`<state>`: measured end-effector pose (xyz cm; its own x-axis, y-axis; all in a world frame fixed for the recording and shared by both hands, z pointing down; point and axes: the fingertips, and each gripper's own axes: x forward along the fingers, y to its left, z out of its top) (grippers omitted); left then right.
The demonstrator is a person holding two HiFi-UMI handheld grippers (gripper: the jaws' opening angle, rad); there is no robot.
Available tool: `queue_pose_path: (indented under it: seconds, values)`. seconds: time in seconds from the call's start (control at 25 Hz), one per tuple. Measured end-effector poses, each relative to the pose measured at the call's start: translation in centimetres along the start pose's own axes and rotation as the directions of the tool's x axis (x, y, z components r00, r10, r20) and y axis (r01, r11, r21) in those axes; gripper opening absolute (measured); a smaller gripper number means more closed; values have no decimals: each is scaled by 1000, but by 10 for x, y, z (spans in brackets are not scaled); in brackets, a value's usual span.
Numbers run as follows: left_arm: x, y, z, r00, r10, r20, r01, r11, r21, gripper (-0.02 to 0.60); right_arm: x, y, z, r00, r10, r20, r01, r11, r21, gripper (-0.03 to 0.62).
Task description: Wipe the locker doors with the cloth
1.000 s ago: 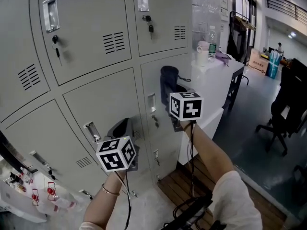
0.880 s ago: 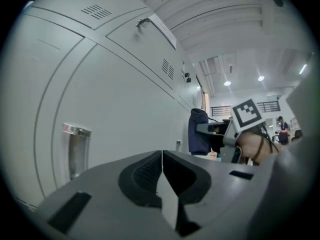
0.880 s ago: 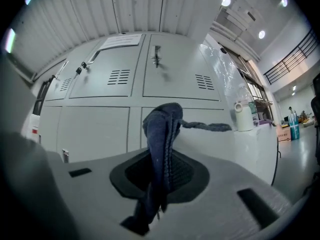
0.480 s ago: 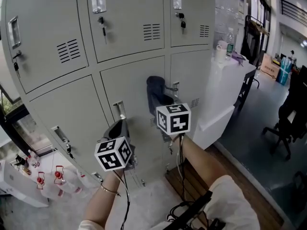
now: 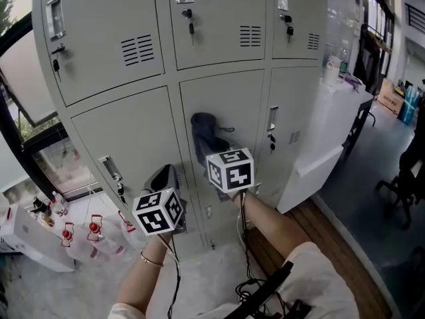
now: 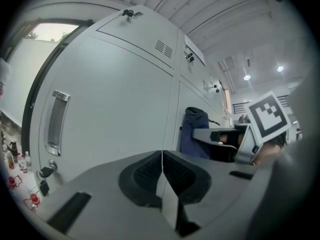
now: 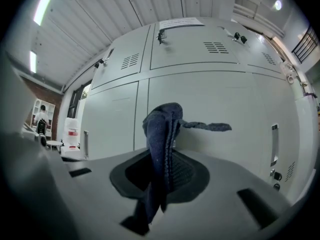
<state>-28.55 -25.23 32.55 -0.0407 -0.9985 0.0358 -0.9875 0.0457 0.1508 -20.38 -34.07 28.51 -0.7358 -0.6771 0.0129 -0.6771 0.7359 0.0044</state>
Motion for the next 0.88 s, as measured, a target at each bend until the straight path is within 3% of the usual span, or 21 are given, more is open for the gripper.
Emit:
queue_pose_path:
  seconds: [0.44,0.88]
  values:
    - [-1,22,-5,1000,12,0,-12,1000,-2,9,24,15,-13,1000,5,-5,-5,1000,-4,48]
    - [31,-9,-11,1000,-19,0,19,1000,-6,9,22,2,-16,998,57,-2,-57,998,-16,49]
